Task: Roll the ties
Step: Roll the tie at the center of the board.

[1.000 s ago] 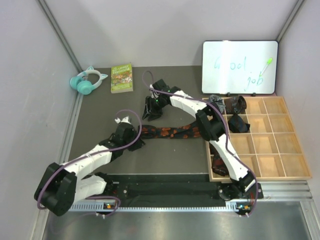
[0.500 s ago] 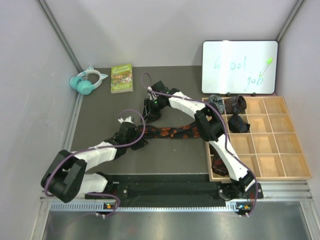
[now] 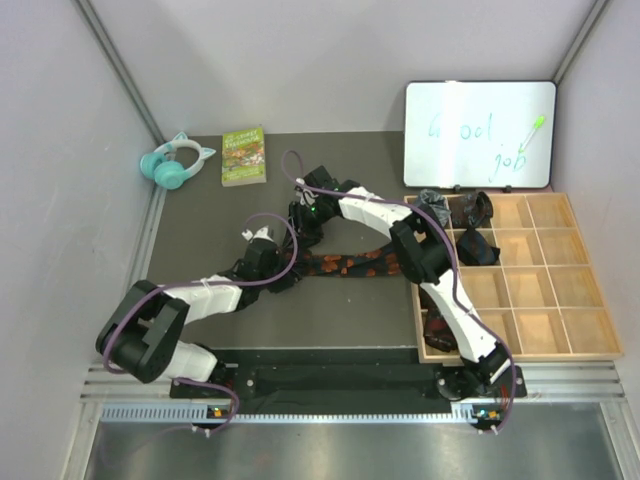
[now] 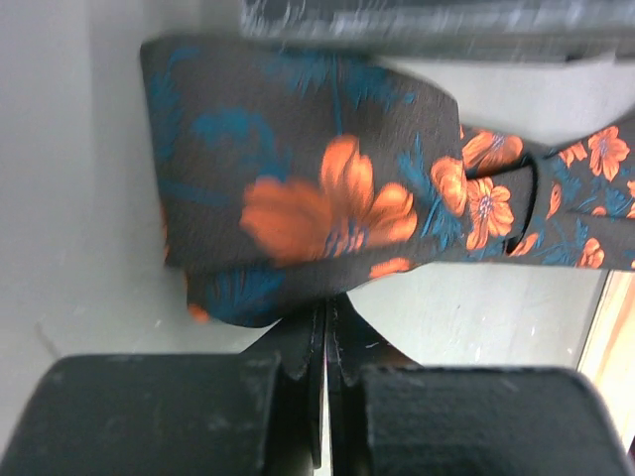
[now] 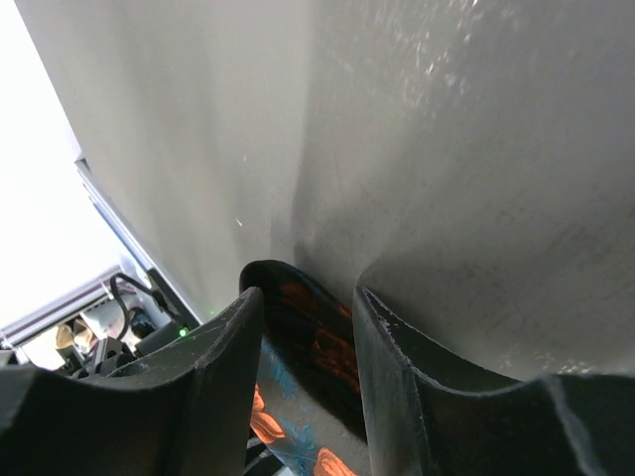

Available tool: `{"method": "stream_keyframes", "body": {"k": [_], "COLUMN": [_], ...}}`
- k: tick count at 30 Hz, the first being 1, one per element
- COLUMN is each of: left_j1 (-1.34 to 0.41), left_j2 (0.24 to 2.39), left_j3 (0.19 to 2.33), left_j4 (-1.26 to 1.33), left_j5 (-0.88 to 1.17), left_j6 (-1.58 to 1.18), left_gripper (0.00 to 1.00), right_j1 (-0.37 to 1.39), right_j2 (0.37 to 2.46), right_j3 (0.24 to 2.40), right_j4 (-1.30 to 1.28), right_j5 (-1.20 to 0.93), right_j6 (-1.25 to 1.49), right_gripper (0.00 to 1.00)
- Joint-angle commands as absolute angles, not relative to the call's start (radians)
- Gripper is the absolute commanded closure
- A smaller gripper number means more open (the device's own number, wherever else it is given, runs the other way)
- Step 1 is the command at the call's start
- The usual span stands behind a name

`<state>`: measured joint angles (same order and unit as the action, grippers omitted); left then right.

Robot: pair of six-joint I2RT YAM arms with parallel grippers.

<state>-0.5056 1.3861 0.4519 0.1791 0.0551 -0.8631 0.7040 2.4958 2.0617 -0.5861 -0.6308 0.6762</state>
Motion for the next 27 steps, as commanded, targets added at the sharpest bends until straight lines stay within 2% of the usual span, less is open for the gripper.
{"method": "stream_keyframes", "body": {"k": [1, 15, 27], "left_j1": [-0.505, -0.448, -0.446], "left_j2": [1.434, 1.532, 1.531], "left_j3": [0.495, 0.525, 0.531], "left_j4": [0.227, 0.242, 0.235], "left_j5": [0.026, 0.075, 0.095], "left_j6": [-0.851, -0.858, -0.853], "left_gripper": [1.0, 1.0, 1.0], "right_j1": [0.732, 0.745, 0.746], "right_j2": [2.434, 2.373, 2.347], "right_j3": [2.03, 1.974, 1.956], "right_j4": [-0.598, -0.592, -0.591], "right_j5": [-0.603, -0.597, -0.578], "right_j6": [0.658, 0.67, 0.69], "right_gripper": [0.58, 0.59, 0.58]}}
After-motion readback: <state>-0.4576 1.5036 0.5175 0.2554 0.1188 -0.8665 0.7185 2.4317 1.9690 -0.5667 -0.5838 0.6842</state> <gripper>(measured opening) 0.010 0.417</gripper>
